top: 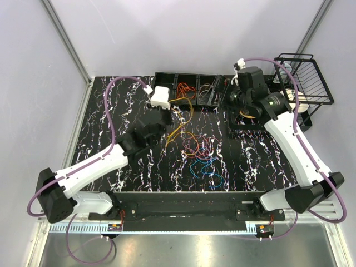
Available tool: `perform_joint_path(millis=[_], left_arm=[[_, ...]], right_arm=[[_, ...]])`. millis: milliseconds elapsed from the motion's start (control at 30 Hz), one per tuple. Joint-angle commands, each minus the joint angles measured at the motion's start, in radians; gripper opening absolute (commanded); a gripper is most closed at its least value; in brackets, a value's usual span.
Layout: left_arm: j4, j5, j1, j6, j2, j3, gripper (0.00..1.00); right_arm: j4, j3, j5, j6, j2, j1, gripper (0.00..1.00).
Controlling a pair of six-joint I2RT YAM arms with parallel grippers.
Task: Untangle the cables
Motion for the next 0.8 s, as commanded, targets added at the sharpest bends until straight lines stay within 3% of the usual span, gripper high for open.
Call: perform_joint_path(millis=[0, 300, 600, 767], left_arm=[[-0.130, -0.011, 0.018, 0.002, 0.043, 0.093, 0.00], [-0.323, 0.153, 0.083, -0.163, 0.180, 0.038, 0.00], [-0.475, 0.291, 0.113, -0.242, 0.466, 0.173, 0.00], [-0.482, 0.317, 0.122, -0.262, 0.534, 0.208, 0.00]], right_arm=[[0.043, -0.115, -0.010, -0.014, -0.049, -0.001, 1.00], [0.135, -0.295, -0.105, 0.027, -0.080, -0.001, 0.98], [0.152, -0.353, -0.118, 0.032, -0.091, -0.001, 0.97], [0.152, -0.368, -0.121, 0.029, -0.094, -0.001, 0.97]])
